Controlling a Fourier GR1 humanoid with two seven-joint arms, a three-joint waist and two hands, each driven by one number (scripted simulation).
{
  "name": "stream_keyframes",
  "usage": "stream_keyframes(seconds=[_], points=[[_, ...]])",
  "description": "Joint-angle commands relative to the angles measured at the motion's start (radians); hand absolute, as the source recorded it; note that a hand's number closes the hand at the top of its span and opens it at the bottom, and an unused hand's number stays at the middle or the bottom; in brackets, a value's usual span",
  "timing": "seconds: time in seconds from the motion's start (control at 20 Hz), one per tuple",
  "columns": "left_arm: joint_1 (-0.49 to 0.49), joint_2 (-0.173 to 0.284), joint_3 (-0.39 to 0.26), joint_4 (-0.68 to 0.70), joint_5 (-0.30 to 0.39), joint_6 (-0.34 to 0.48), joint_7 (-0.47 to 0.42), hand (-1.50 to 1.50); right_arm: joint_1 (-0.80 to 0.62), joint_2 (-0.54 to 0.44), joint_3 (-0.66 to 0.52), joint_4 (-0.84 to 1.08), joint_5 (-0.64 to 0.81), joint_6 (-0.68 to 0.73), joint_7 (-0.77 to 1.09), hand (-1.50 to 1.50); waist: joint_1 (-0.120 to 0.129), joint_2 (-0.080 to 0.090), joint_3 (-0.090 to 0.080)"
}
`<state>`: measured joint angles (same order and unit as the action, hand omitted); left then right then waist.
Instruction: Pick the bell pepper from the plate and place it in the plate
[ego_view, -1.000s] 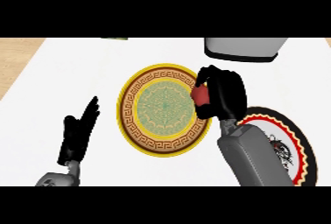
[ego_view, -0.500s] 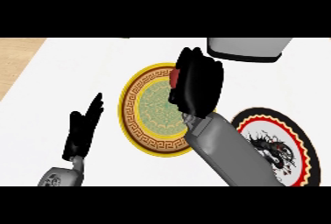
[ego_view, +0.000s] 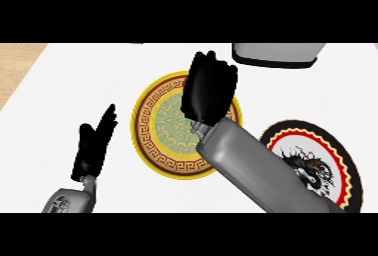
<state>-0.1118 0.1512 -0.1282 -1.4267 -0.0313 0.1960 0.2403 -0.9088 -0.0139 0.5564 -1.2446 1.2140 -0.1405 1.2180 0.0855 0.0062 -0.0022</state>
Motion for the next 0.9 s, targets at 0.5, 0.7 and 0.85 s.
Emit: stream_keyframes(seconds=[0.5,0.7,0.85], points=[[0.021,-0.017,0.013,0.013,0.005,0.006,-0.028,0.0,0.025,0.013,-0.074,0.211,-0.431,-0.081,0.061,1.5,-0.029,0.006,0.002],[0.054,0.008,0.032,0.016,0.006,-0.01,-0.064,0.0,0.039,0.013,0.009,0.259,-0.536,-0.122,0.064,-1.5,-0.037,0.001,0.002],[0.076,0.015,0.032,-0.041,0.015,-0.024,-0.028,0.0,0.027,0.013,0.141,0.296,-0.616,-0.265,-0.012,-1.5,-0.037,0.0,0.002]])
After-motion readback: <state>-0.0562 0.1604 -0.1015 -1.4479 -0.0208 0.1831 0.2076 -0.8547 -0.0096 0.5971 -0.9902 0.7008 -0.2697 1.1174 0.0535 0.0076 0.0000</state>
